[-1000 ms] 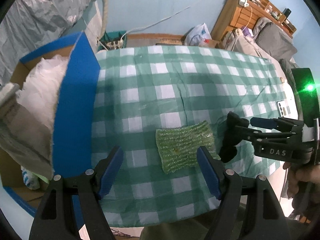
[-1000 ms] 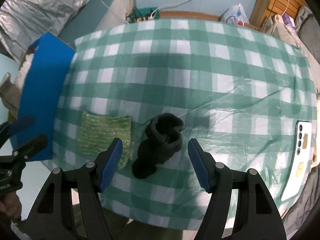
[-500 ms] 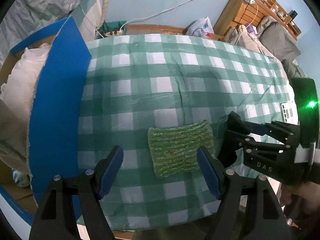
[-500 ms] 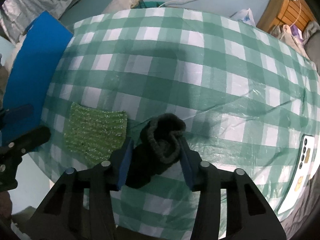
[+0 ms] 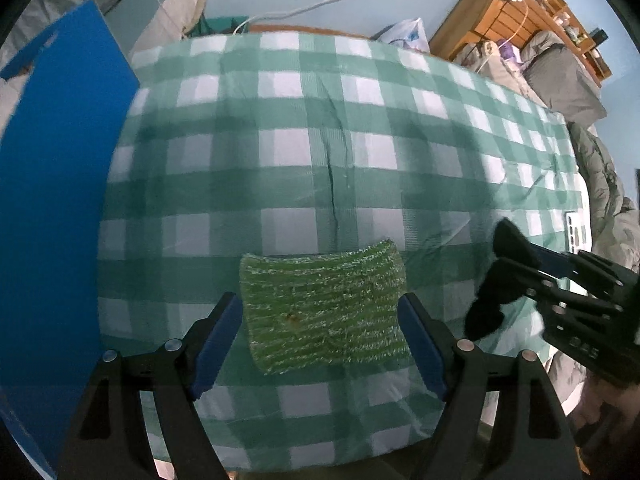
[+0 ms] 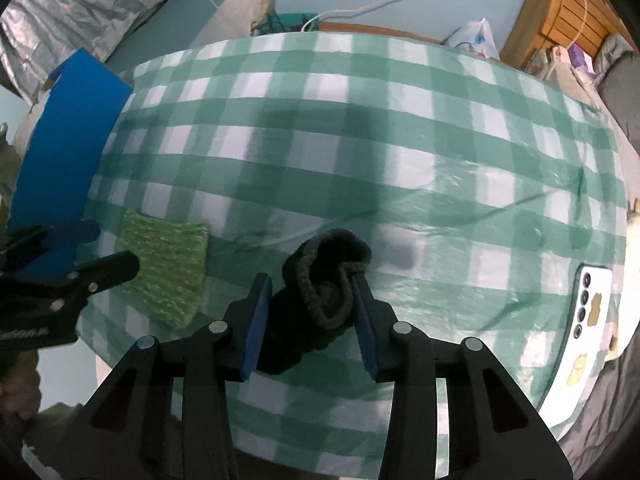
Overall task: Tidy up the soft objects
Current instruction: 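Grasp the black sock with right while left lowers onto the green scrubber pad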
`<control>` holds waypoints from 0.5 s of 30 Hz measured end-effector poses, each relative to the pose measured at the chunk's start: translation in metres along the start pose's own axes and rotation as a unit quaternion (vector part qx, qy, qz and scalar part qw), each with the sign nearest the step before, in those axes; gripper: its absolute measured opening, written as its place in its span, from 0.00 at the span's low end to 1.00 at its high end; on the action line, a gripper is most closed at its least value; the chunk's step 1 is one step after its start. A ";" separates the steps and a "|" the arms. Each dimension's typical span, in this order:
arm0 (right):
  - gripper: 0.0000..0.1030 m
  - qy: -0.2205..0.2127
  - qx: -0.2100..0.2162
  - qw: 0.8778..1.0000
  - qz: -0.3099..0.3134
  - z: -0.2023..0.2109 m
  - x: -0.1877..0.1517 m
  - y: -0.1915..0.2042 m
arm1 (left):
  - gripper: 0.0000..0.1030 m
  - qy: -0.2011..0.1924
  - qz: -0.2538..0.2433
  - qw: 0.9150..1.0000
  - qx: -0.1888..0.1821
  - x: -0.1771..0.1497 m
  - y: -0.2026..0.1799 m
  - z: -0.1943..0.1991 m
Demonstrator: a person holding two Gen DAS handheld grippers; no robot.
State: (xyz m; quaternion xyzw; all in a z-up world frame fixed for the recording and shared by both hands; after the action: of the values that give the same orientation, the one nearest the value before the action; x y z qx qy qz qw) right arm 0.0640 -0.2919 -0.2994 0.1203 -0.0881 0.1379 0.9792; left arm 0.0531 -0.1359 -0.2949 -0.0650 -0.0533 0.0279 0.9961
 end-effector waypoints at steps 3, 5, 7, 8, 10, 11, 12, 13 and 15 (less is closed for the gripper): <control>0.38 0.002 -0.001 1.000 -0.005 0.001 -0.004 -0.008 | 0.79 0.007 -0.008 1.000 0.014 -0.001 -0.007 -0.010; 0.38 0.003 -0.002 1.000 -0.007 0.002 -0.006 -0.014 | 0.79 0.007 -0.012 1.000 0.016 -0.002 -0.010 -0.012; 0.38 0.003 -0.001 1.000 -0.007 0.002 -0.008 -0.016 | 0.79 0.008 -0.012 1.000 0.017 -0.002 -0.012 -0.014; 0.38 0.004 -0.001 1.000 -0.007 0.002 -0.008 -0.018 | 0.79 0.009 -0.012 1.000 0.018 -0.003 -0.013 -0.016; 0.38 0.004 0.000 1.000 -0.008 0.002 -0.008 -0.019 | 0.79 0.015 -0.011 1.000 0.024 -0.004 -0.014 -0.021; 0.38 0.003 0.001 1.000 -0.008 0.002 -0.008 -0.020 | 0.79 0.018 -0.012 0.999 0.026 -0.005 -0.015 -0.024; 0.38 0.003 0.002 1.000 -0.008 0.003 -0.008 -0.021 | 0.78 0.017 -0.014 0.999 0.032 -0.005 -0.015 -0.025; 0.38 0.002 0.002 1.000 -0.007 0.003 -0.008 -0.022 | 0.78 0.013 -0.018 0.999 0.036 -0.005 -0.016 -0.026; 0.38 0.001 0.002 1.000 -0.005 0.004 -0.009 -0.023 | 0.77 0.012 -0.027 0.999 0.043 -0.005 -0.019 -0.027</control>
State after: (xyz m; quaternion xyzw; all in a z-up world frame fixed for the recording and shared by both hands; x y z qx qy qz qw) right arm 0.0620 -0.3167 -0.3018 0.1225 -0.0866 0.1335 0.9796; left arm 0.0525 -0.1583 -0.3195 -0.0206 -0.0418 0.0021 0.9989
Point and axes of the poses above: each gripper's, at about its wrist camera, not at the fingertips, and z roughly against the way its jaws point, y to its left, x to its top, the point moved 4 cm from there along -z, roughly the way its jaws point, and after that the axes turned 5 degrees about z, right-handed, at the moved point
